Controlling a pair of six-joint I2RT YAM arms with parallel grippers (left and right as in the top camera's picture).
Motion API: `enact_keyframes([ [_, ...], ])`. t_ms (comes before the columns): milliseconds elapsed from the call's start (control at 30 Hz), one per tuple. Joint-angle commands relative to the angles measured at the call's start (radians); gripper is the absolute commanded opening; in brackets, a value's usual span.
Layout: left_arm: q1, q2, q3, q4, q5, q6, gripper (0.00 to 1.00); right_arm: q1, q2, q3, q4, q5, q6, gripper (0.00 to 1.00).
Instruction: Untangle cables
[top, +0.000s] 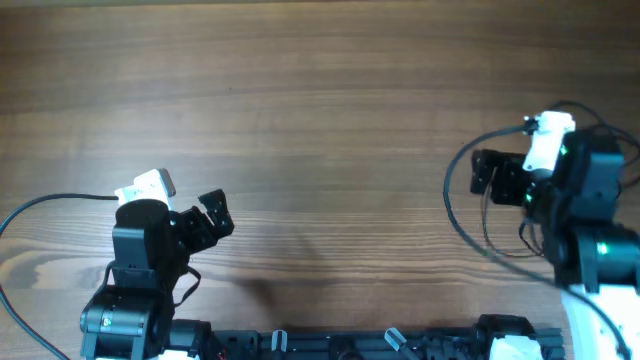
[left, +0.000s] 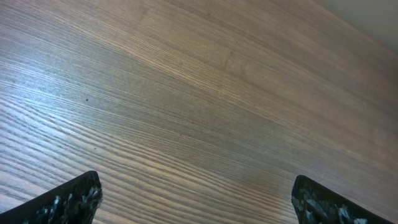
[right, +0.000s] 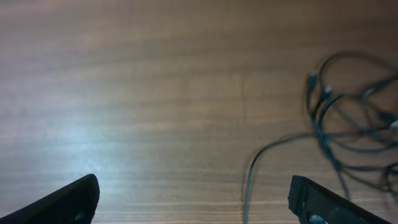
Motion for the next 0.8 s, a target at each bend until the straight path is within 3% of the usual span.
enact_keyframes([
  [0, -0.002, 0.0, -0.013, 0.0, -0.002, -0.013, 1.0, 0.0, -0.098, -0.021, 0.035, 0.027, -0.045, 1.0],
  [100, -0.002, 0.0, -0.013, 0.0, -0.002, -0.013, 1.0, 0.0, -0.239, -0.158, 0.192, 0.004, -0.066, 1.0],
  [233, -0.002, 0.0, -0.013, 0.0, -0.002, -0.013, 1.0, 0.002, -0.457, -0.483, 0.639, -0.108, -0.063, 1.0],
  [400, -0.002, 0.0, -0.013, 0.0, -0.002, -0.013, 1.0, 0.053, -0.674, -0.769, 1.082, -0.035, -0.067, 1.0],
  [467, -0.002, -0.001, -0.013, 0.0, -0.002, -0.013, 1.0, 0.07, -0.727, -0.842, 1.17, 0.022, -0.067, 1.0],
  [767, -0.002, 0.0, -0.013, 0.0, -0.002, -0.013, 1.0, 0.125, -0.868, -0.932, 1.181, 0.125, -0.068, 1.0],
])
